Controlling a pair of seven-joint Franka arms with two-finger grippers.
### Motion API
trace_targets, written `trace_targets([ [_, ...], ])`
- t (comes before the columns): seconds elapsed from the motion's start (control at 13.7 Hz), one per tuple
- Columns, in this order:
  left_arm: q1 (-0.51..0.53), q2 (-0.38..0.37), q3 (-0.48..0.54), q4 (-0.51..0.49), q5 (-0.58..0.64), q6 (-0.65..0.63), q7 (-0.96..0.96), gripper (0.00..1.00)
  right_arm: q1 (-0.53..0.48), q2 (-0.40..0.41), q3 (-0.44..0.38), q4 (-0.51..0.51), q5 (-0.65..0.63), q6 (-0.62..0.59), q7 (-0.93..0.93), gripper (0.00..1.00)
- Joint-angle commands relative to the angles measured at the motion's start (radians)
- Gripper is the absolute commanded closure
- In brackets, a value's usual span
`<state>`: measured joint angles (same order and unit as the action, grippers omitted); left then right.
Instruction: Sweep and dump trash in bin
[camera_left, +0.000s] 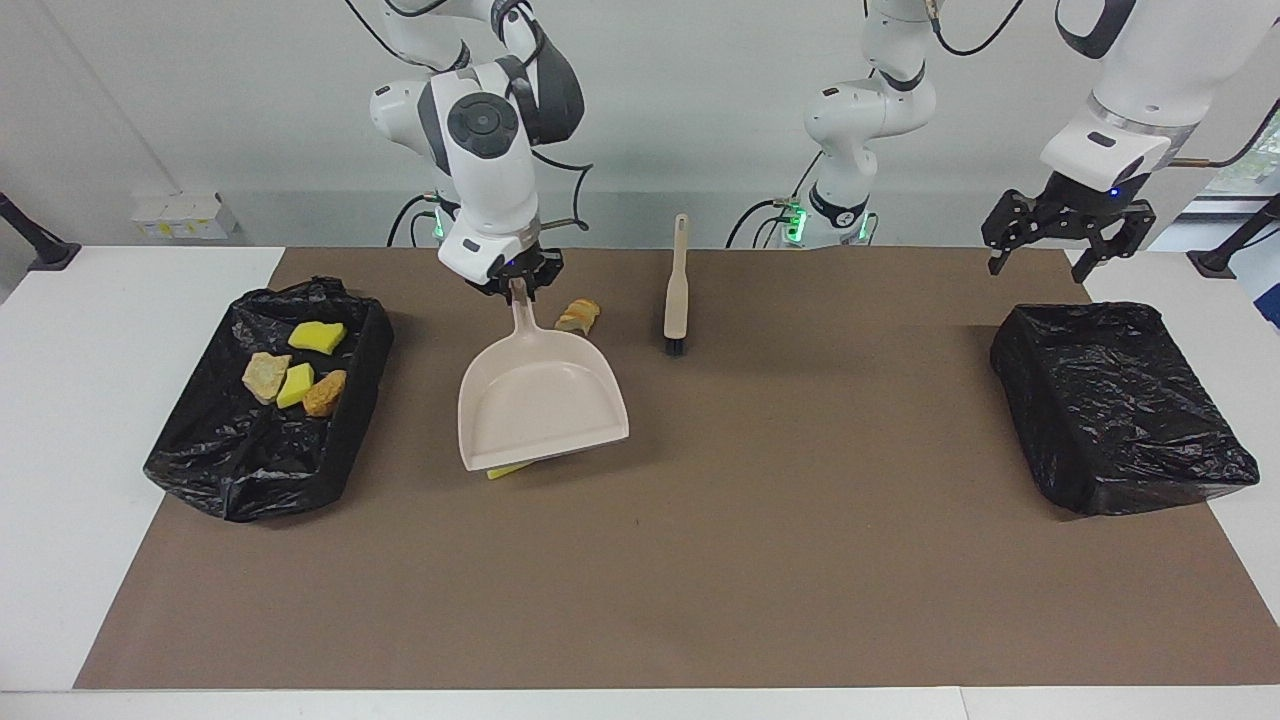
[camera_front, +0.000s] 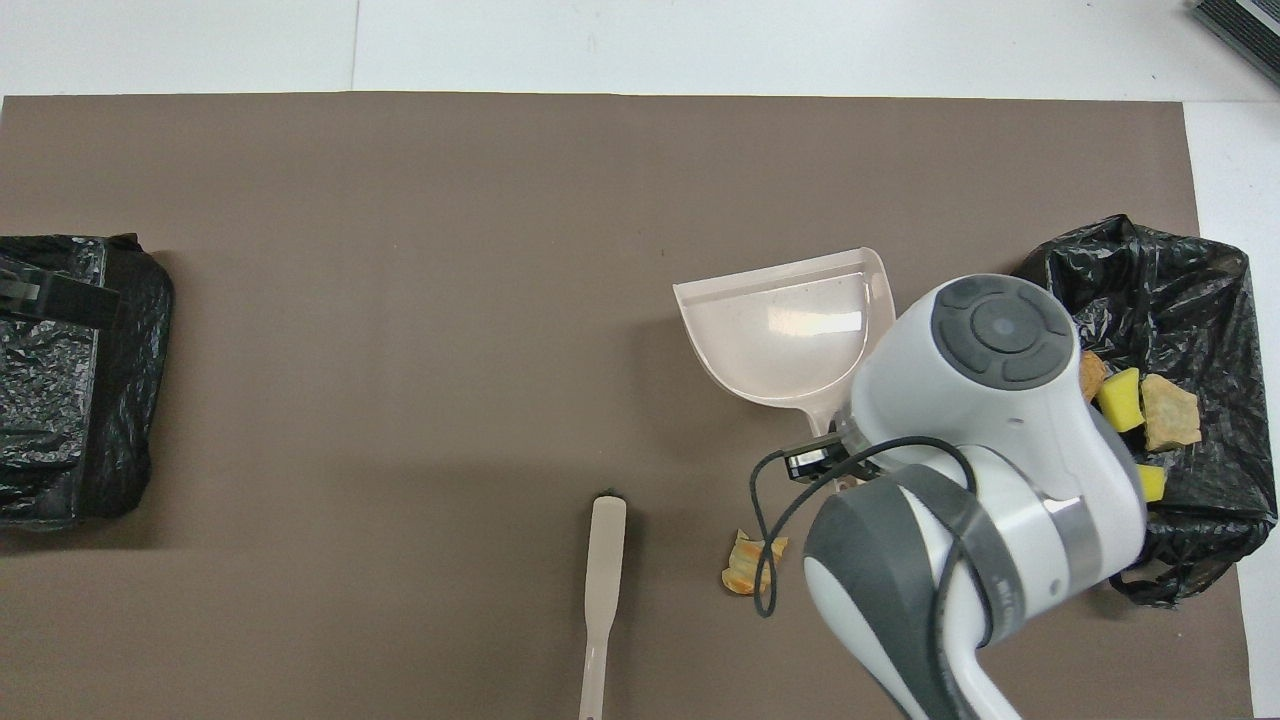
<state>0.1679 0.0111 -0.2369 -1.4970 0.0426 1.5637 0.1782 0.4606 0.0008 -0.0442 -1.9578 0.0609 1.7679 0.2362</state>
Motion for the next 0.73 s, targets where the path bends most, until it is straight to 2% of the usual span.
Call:
trace_targets([
  [0.0, 0.009, -0.006, -0.01, 0.02, 0.019, -0.033, 0.006, 0.0, 0.073, 0.075, -0.005, 0.071, 0.063, 0.034, 0.105, 1.0],
  [0.15, 0.009, -0.014, -0.01, 0.021, 0.019, -0.034, 0.006, 0.0, 0.131, 0.181, -0.005, 0.178, 0.066, 0.045, 0.227, 1.0],
  [0.29, 0.009, -0.04, -0.01, 0.023, 0.019, -0.034, 0.006, 0.0, 0.185, 0.261, -0.005, 0.239, 0.091, 0.054, 0.326, 1.0],
  [0.51, 0.009, -0.066, -0.012, 0.021, 0.019, -0.037, 0.006, 0.0, 0.249, 0.433, -0.005, 0.394, 0.099, 0.082, 0.48, 1.0],
  [0.66, 0.009, -0.068, -0.012, 0.021, 0.019, -0.037, 0.006, 0.0, 0.25, 0.475, -0.005, 0.425, 0.1, 0.137, 0.494, 1.0],
])
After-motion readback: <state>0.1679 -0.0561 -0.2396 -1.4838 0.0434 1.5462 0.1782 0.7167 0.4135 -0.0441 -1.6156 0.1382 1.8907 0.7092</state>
